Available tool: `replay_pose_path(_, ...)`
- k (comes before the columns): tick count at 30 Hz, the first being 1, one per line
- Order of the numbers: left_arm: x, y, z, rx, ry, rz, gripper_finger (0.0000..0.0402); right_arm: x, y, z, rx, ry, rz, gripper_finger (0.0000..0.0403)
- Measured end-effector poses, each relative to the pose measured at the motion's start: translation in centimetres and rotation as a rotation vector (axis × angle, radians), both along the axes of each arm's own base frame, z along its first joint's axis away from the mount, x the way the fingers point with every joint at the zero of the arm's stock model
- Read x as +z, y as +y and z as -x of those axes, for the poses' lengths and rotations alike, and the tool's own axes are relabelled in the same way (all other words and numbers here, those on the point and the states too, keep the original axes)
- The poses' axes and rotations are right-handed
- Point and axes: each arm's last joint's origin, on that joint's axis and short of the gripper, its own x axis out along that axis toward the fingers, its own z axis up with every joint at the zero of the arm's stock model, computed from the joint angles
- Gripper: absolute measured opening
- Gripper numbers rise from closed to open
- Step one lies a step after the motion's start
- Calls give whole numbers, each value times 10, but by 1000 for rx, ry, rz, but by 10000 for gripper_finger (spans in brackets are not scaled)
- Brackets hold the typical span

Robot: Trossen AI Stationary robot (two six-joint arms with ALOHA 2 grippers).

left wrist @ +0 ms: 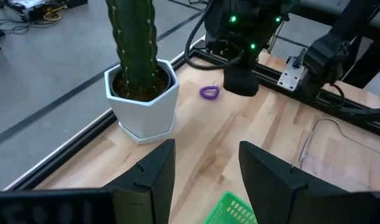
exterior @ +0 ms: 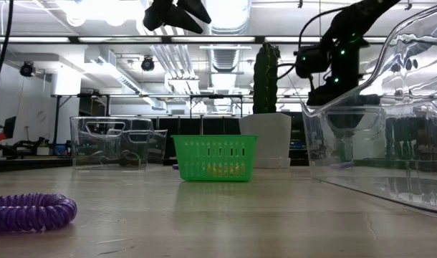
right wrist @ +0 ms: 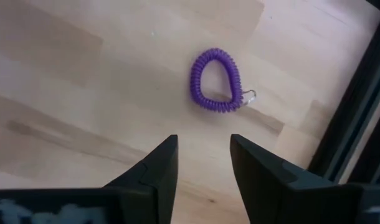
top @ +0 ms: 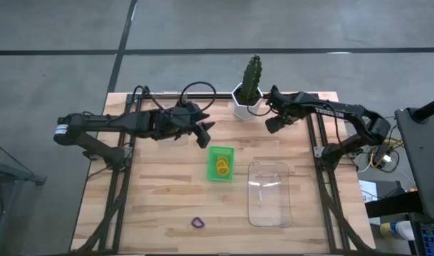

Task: Sort spring keychains
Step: Put the right purple spring keychain into the bottom transparent bin

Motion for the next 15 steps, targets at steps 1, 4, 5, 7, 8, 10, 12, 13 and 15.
replay_pose_path(1,0,1,0,3,2,-2,169,-2,-2,-1,0,10,-7,150)
replay_pose_path(4,0,4,0,9,4,-7,169,-10,-9,-3,-13,40,-29,167)
replay_pose_path(5,0,4,0,11,4,-7,169,-13,-11,-3,-14,53,-37,171)
replay_pose_path(7,0,6,1,16,6,-7,169,-19,-15,-2,-13,77,-50,179)
replay_pose_path(8,0,6,1,18,10,-8,169,-22,-17,-1,-11,91,-60,181)
replay_pose_path(10,-1,8,1,21,22,-11,169,-29,-20,0,-10,114,-78,184)
replay_pose_path(12,-2,9,2,23,32,-16,169,-34,-23,-2,2,122,-84,184)
replay_pose_path(13,-2,10,2,24,36,-19,169,-36,-24,-3,8,122,-82,183)
replay_pose_path(15,-2,11,2,26,38,-24,169,-39,-26,-6,32,122,-80,181)
